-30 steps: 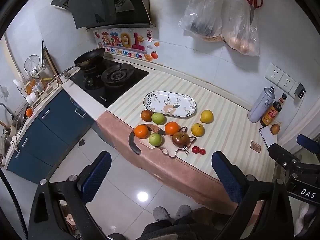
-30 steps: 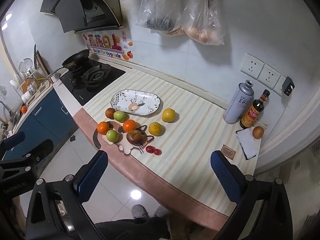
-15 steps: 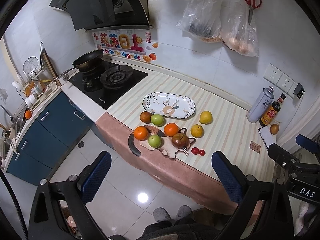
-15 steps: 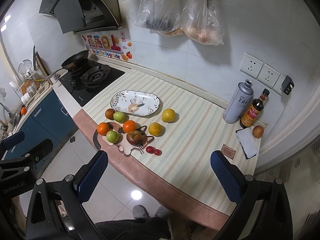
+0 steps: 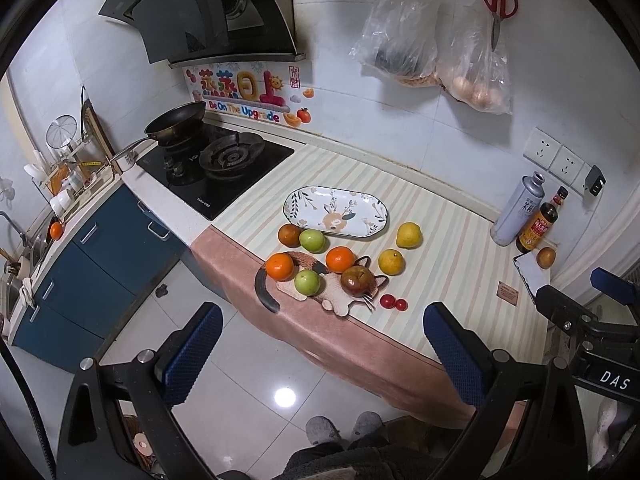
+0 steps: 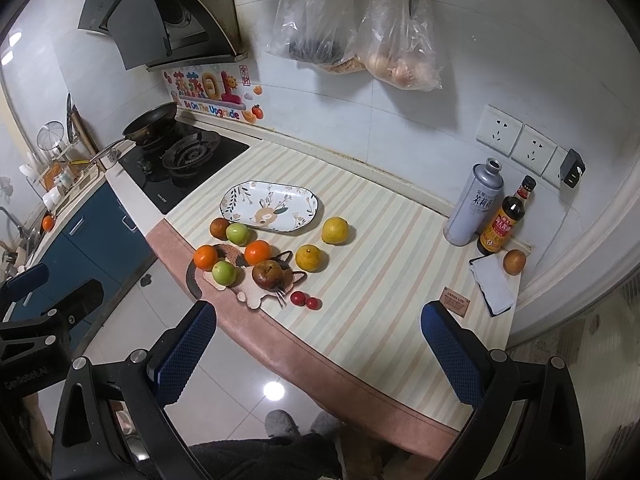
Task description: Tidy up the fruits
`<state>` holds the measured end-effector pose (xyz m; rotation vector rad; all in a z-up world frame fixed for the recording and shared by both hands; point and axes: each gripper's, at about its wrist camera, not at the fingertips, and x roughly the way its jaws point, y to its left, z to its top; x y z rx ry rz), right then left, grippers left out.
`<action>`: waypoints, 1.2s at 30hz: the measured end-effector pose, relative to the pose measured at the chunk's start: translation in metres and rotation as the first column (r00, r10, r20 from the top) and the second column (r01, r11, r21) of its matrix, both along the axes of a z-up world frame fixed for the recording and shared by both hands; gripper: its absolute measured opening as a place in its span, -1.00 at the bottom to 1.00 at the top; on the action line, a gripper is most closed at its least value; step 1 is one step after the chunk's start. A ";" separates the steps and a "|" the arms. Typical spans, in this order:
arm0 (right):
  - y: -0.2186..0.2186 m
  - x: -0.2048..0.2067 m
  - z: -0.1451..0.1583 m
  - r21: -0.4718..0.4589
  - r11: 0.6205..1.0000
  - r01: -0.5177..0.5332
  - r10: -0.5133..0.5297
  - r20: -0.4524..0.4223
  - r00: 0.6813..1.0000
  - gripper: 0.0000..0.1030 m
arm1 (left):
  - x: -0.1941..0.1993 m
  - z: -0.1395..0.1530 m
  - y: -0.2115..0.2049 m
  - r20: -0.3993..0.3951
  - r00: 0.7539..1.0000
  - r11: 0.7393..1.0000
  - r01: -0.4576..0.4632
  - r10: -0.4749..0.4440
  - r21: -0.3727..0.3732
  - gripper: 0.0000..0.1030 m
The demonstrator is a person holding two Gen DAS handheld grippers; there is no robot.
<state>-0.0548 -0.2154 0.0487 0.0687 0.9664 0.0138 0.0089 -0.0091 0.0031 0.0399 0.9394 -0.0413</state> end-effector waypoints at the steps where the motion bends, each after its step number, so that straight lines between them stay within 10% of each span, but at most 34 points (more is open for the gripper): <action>1: -0.001 0.000 0.001 0.002 1.000 0.000 0.000 0.000 1.000 1.00 | 0.001 0.001 -0.001 0.001 1.000 1.000 -0.001 0.001 0.000 1.00; 36: -0.011 -0.022 0.012 0.031 1.000 0.003 -0.003 0.017 1.000 1.00 | -0.005 0.007 -0.006 0.011 1.000 1.000 0.000 0.000 -0.002 1.00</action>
